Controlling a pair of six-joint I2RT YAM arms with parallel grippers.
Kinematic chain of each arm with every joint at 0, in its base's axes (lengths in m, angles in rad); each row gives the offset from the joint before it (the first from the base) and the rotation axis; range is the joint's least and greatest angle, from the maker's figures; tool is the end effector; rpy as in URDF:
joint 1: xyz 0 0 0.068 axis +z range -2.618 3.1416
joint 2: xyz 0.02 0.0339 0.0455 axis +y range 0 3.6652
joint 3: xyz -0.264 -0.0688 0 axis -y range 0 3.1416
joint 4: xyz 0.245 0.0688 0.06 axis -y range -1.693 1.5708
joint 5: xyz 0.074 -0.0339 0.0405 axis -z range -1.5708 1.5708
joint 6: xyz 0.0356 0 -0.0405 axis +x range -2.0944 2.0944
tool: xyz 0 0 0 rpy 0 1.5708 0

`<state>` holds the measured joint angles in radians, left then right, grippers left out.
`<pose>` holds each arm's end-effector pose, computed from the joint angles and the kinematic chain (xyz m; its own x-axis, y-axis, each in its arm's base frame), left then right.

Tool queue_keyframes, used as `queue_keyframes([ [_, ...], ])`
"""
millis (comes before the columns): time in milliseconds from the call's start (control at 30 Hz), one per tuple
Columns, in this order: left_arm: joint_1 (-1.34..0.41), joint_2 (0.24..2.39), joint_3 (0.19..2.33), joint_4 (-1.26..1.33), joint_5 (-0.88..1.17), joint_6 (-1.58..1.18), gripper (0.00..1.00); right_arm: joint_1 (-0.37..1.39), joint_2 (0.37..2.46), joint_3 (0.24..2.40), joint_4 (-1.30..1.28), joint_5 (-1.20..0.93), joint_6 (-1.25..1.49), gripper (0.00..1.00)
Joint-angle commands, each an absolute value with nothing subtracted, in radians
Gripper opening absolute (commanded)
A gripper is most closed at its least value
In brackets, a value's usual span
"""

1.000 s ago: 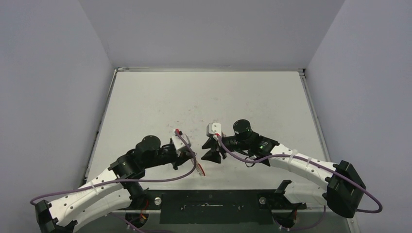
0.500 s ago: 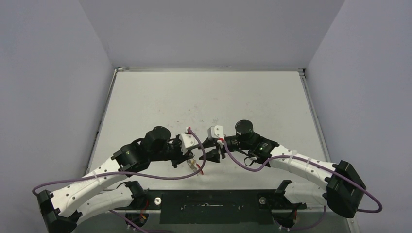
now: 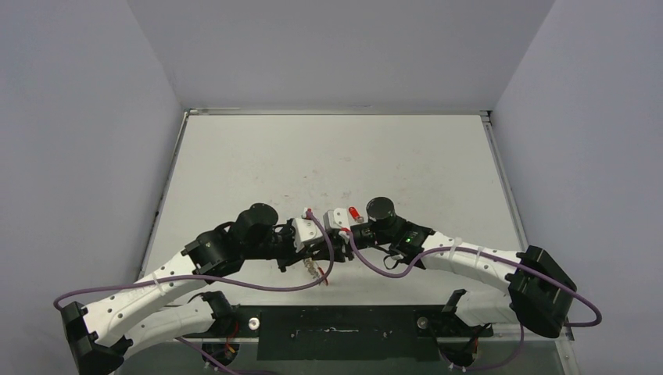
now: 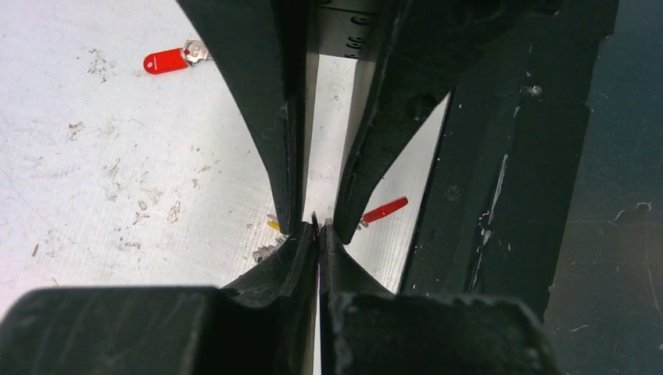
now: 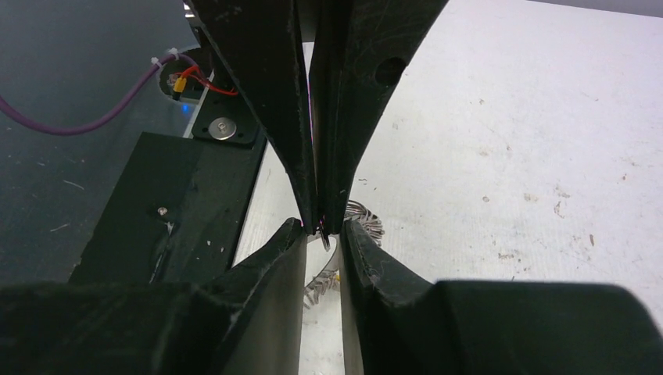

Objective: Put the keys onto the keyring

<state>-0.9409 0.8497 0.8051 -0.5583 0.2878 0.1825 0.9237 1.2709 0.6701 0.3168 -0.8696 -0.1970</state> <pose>0.0992 -0.1532 0.2995 -0.1628 0.5188 -0.8392 0.9580 0.2865 -0.0088 0.1417 0.2327 0.2495 0.0216 -0.1808 -0.9833 -0.9715 -0.2362 0.0221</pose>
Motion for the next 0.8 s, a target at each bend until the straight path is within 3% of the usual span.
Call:
queue_keyframes([
  [0,-0.946,0.838,0.854,-0.509,0.325,0.202,0.00,0.928,1.281,0.680,0.360,-0.914,-0.244,0.13],
  [100,-0.948,0.838,0.856,-0.511,0.323,0.206,0.00,0.928,1.282,0.683,0.321,-0.908,-0.280,0.08],
  [267,-0.949,0.826,0.851,-0.505,0.323,0.209,0.00,0.927,1.263,0.682,0.258,-0.873,-0.321,0.24],
  [767,-0.956,0.822,0.838,-0.474,0.334,0.206,0.00,0.927,1.240,0.658,0.335,-0.864,-0.270,0.28],
])
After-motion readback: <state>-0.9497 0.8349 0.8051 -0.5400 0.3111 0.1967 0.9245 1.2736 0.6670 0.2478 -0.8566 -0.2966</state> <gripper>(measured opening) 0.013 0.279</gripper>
